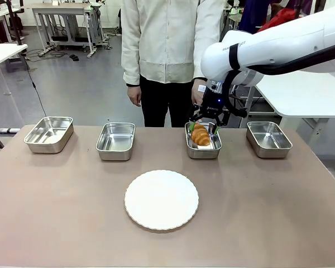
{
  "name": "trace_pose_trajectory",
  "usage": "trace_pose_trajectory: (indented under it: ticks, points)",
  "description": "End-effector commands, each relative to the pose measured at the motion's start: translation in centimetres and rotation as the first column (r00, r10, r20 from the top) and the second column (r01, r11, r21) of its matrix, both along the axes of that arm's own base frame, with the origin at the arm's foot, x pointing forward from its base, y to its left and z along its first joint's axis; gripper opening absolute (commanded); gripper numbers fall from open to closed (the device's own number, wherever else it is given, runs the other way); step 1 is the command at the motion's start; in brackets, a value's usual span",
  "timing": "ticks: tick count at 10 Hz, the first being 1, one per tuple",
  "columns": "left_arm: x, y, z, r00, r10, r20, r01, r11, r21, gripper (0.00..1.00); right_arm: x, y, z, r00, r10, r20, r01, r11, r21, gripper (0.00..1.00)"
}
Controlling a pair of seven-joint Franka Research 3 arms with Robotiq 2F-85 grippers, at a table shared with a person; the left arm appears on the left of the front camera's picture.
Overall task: Place the bread in the container.
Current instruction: Place the Butter Roll into the Airtight Container indicated by the human.
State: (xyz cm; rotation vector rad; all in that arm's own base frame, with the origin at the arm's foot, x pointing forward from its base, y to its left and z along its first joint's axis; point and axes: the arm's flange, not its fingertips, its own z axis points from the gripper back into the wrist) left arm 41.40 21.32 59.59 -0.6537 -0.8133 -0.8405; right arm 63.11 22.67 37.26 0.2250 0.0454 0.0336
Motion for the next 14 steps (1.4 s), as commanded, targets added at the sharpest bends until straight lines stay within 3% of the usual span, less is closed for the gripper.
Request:
trace_pose_trajectory:
  ticks: [1, 2, 12, 14]
  points:
    - [-0.2, 0.0, 0.1, 1.0, -0.01, 0.01, 0.01, 1.0, -0.003, 1.0, -0.3, 0.1, 0.6, 0.998, -0.055, -0.002, 0.055, 0.998, 0.009, 1.0]
    - [-0.2, 0.0, 0.1, 1.0, -0.01, 0.01, 0.01, 1.0, -0.003, 1.0, 0.0, 0.0, 0.0, 1.0, 0.0, 0.0, 0.0, 1.0, 0.0, 1.0]
    - [-0.2, 0.0, 0.1, 1.0, -0.01, 0.01, 0.01, 1.0, -0.003, 1.0, -0.1, 0.2, -0.1, 1.0, -0.008, -0.006, 0.008, 1.0, 0.001, 1.0]
    - [-0.2, 0.0, 0.1, 1.0, -0.01, 0.01, 0.01, 1.0, -0.003, 1.0, -2.0, 0.5, 3.0, 0.994, 0.031, 0.107, -0.03, 0.999, -0.012, 1.0]
